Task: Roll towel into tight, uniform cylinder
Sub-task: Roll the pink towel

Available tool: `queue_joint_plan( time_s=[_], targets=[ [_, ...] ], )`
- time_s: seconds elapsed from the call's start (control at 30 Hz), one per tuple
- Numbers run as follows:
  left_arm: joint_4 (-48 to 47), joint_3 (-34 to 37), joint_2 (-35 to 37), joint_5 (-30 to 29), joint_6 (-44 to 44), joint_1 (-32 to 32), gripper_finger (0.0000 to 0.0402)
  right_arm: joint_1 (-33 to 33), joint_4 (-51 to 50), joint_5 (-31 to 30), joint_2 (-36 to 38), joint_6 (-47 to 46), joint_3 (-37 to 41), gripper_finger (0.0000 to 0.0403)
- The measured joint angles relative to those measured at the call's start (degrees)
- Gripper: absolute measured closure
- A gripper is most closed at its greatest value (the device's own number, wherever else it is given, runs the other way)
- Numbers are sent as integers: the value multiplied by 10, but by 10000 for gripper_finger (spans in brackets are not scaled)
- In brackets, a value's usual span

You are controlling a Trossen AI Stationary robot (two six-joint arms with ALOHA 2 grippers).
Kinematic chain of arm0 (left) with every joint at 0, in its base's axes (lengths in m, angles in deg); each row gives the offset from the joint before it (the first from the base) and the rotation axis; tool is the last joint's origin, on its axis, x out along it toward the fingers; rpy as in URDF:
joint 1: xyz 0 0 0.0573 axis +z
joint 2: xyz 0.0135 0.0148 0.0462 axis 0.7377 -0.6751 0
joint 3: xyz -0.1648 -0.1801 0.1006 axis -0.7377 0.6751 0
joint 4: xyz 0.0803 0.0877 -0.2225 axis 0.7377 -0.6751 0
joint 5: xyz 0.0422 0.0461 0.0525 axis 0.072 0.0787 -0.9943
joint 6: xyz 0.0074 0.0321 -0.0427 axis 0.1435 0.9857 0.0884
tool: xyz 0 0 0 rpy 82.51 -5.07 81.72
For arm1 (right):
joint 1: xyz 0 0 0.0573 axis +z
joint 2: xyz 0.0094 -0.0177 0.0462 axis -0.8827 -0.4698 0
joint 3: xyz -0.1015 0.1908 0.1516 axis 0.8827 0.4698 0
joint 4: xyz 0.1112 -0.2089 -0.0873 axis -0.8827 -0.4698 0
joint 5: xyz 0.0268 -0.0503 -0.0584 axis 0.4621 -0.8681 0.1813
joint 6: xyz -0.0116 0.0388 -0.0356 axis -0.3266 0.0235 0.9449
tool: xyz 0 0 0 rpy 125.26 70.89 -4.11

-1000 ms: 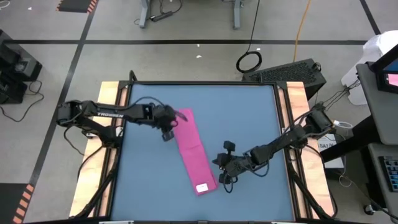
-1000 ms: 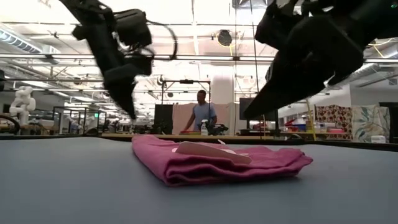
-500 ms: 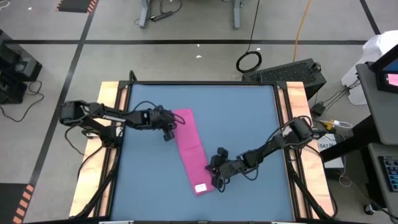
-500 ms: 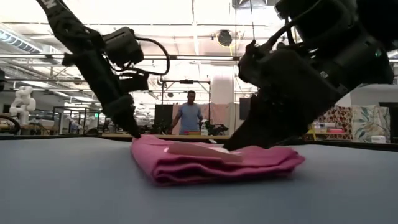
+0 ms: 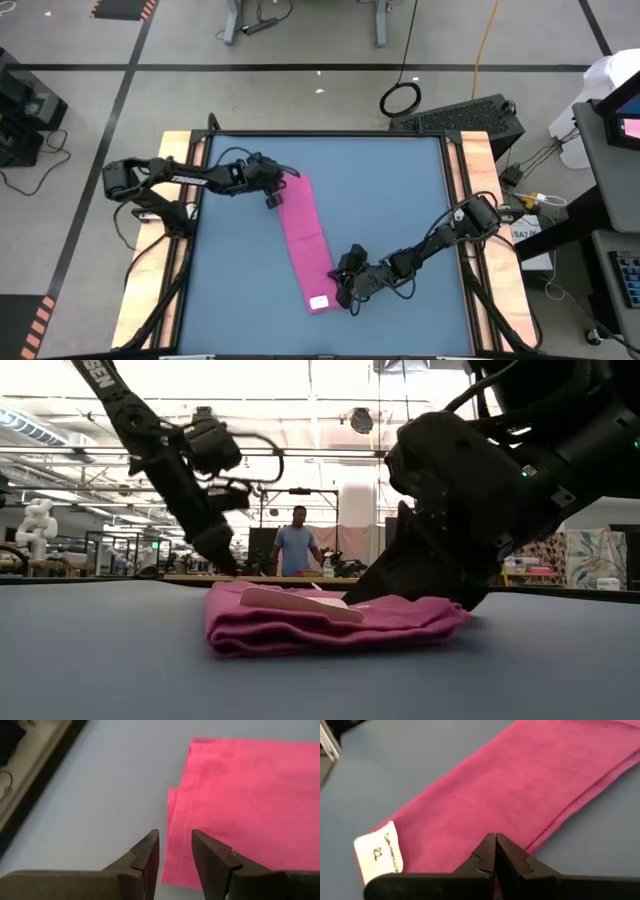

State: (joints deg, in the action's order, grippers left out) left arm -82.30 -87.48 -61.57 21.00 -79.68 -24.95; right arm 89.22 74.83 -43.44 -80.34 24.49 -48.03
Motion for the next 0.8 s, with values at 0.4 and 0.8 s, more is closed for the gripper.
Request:
queue_joint_plan(
  time_s=[0.4,0.8],
  targets=[
    [-120,-79,62,63,-88,14,281,-34,-40,155,30,112,-6,399],
    [-150,-85,60,152,39,38,281,-62,-202,144,141,275,-6,399]
  ],
)
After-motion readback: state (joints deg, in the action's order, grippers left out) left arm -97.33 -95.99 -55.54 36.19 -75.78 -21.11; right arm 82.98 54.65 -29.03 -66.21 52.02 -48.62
